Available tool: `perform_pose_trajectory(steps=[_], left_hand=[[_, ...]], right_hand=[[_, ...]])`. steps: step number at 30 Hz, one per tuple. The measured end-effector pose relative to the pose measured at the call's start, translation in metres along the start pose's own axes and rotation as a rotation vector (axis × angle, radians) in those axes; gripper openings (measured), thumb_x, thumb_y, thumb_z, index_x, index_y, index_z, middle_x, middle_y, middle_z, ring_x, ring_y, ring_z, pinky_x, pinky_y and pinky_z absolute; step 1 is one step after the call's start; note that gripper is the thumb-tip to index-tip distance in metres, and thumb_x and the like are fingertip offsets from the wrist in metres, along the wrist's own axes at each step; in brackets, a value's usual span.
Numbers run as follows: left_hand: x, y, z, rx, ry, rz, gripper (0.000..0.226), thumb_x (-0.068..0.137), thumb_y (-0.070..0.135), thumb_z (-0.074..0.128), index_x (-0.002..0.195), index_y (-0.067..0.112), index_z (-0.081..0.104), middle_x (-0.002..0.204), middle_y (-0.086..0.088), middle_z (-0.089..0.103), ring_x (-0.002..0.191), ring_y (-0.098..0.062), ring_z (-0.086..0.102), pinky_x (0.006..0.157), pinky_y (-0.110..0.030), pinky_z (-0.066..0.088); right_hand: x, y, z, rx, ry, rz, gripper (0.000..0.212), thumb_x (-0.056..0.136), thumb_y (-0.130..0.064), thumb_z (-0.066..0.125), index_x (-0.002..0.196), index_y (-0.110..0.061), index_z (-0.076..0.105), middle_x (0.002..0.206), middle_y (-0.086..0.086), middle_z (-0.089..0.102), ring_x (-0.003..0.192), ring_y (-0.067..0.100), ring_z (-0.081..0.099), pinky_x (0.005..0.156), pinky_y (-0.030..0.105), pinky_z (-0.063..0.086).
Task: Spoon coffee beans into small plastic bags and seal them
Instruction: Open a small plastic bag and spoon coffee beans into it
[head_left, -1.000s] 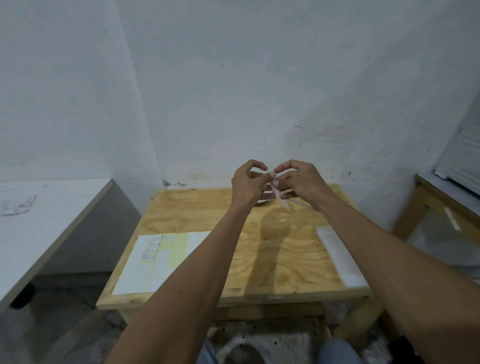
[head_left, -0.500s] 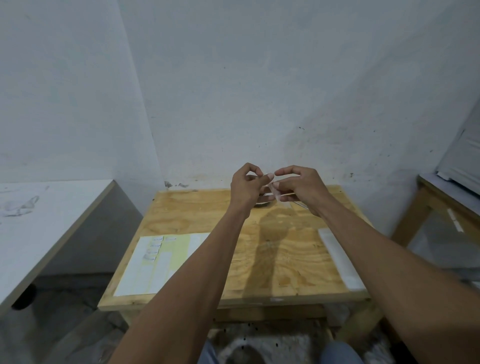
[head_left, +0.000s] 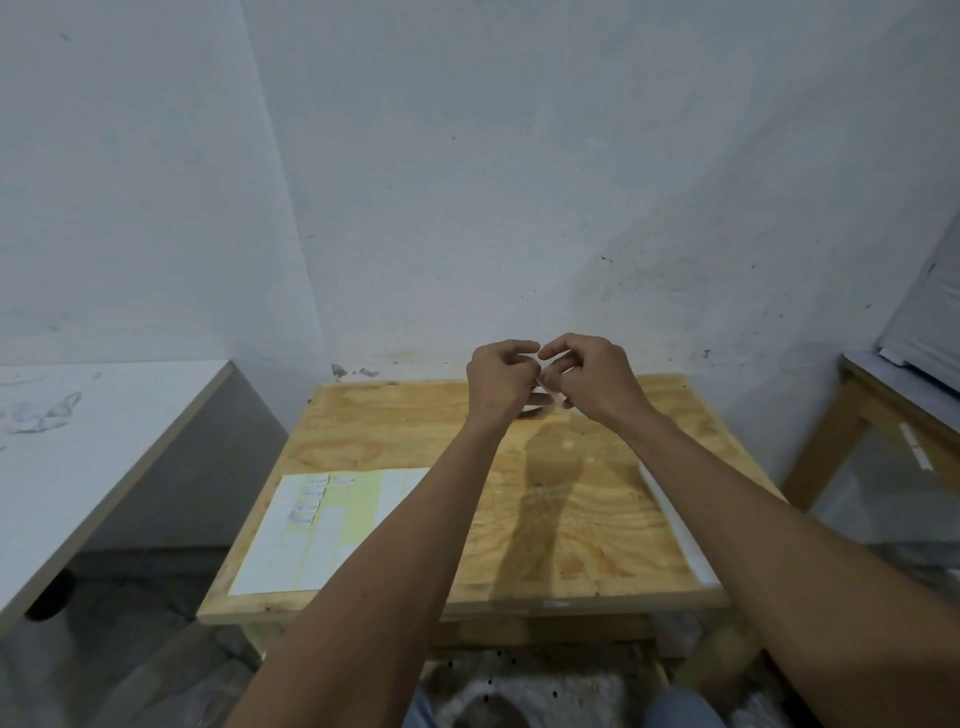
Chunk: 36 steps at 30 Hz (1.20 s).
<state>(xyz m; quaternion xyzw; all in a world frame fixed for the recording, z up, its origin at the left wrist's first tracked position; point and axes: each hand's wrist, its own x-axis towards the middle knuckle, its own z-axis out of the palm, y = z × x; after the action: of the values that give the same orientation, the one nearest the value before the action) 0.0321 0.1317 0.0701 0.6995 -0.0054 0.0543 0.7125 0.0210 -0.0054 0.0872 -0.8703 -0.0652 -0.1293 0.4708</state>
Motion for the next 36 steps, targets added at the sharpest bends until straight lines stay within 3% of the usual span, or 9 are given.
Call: perform_pose_trajectory(steps=[6,9,11,16,20,27,30,32,36], left_hand=[[-0.001,-0.002,-0.004,-0.005,-0.017,-0.041,0.033,0.084,-0.010,0.069,0.117,-0.003,0.068,0.092,-0.020,0.070,0.079,-0.037,0.074,0.071,-0.051,0.064],[0.000,-0.003,-0.005,0.100,0.002,0.030,0.034,0.086,-0.015,0.062,0.117,-0.005,0.068,0.079,-0.012,0.067,0.061,-0.026,0.071,0.064,-0.036,0.064],[0.000,-0.002,-0.005,0.184,0.019,0.095,0.034,0.086,-0.014,0.060,0.116,-0.003,0.070,0.074,-0.008,0.066,0.056,-0.024,0.070,0.061,-0.032,0.062],[0.005,0.002,-0.001,0.254,0.042,0.169,0.039,0.080,-0.018,0.058,0.114,-0.002,0.071,0.074,-0.010,0.064,0.056,-0.031,0.068,0.064,-0.047,0.062],[0.008,0.004,-0.001,0.312,0.051,0.215,0.041,0.081,-0.017,0.058,0.117,-0.002,0.071,0.073,-0.005,0.063,0.050,-0.015,0.064,0.066,-0.044,0.063],[0.005,0.002,-0.002,0.452,0.044,0.276,0.037,0.081,-0.008,0.064,0.115,0.005,0.074,0.070,-0.002,0.062,0.062,-0.028,0.070,0.070,-0.042,0.061],[0.001,0.008,-0.008,0.399,0.031,0.233,0.031,0.082,-0.005,0.065,0.110,0.006,0.075,0.064,0.000,0.063,0.055,-0.025,0.071,0.060,-0.026,0.057],[0.004,0.012,-0.009,0.428,0.043,0.267,0.025,0.084,-0.001,0.066,0.106,0.008,0.075,0.071,0.001,0.063,0.049,-0.010,0.067,0.055,-0.016,0.050],[0.006,0.014,-0.010,0.486,0.002,0.392,0.024,0.086,0.010,0.064,0.106,0.014,0.076,0.110,-0.004,0.064,0.056,-0.020,0.071,0.067,-0.035,0.059]], right_hand=[[0.001,-0.006,0.000,-0.113,-0.064,0.038,0.026,0.086,0.001,0.064,0.100,-0.014,0.080,0.071,0.008,0.069,0.054,0.023,0.069,0.066,0.034,0.063],[0.000,-0.007,0.002,-0.156,-0.047,0.046,0.029,0.082,0.003,0.066,0.104,-0.011,0.079,0.077,0.007,0.073,0.052,0.018,0.067,0.065,0.028,0.060],[0.000,-0.009,0.004,-0.195,-0.029,0.024,0.029,0.083,0.000,0.068,0.108,-0.011,0.078,0.082,0.009,0.074,0.058,0.015,0.065,0.073,0.032,0.060],[0.001,-0.011,0.014,-0.300,0.050,-0.027,0.032,0.088,-0.010,0.067,0.119,-0.015,0.075,0.086,0.005,0.073,0.084,0.021,0.069,0.079,0.031,0.055],[0.000,-0.012,0.019,-0.369,0.091,-0.049,0.038,0.089,-0.008,0.063,0.125,-0.014,0.073,0.104,0.013,0.074,0.101,0.031,0.068,0.083,0.034,0.053],[-0.003,-0.007,0.022,-0.427,0.207,-0.018,0.036,0.094,-0.005,0.058,0.126,-0.014,0.071,0.119,0.016,0.063,0.106,0.034,0.064,0.079,0.035,0.049],[0.003,-0.003,0.011,-0.363,0.239,-0.044,0.033,0.091,-0.005,0.057,0.114,-0.018,0.078,0.110,0.011,0.064,0.097,0.028,0.065,0.075,0.028,0.043],[0.003,-0.006,0.007,-0.320,0.220,-0.078,0.034,0.091,-0.006,0.057,0.114,-0.019,0.078,0.109,0.011,0.067,0.091,0.028,0.068,0.078,0.029,0.049],[0.005,-0.009,0.000,-0.212,0.232,-0.059,0.034,0.093,-0.006,0.054,0.114,-0.018,0.078,0.112,0.009,0.075,0.092,0.030,0.073,0.080,0.038,0.062]])
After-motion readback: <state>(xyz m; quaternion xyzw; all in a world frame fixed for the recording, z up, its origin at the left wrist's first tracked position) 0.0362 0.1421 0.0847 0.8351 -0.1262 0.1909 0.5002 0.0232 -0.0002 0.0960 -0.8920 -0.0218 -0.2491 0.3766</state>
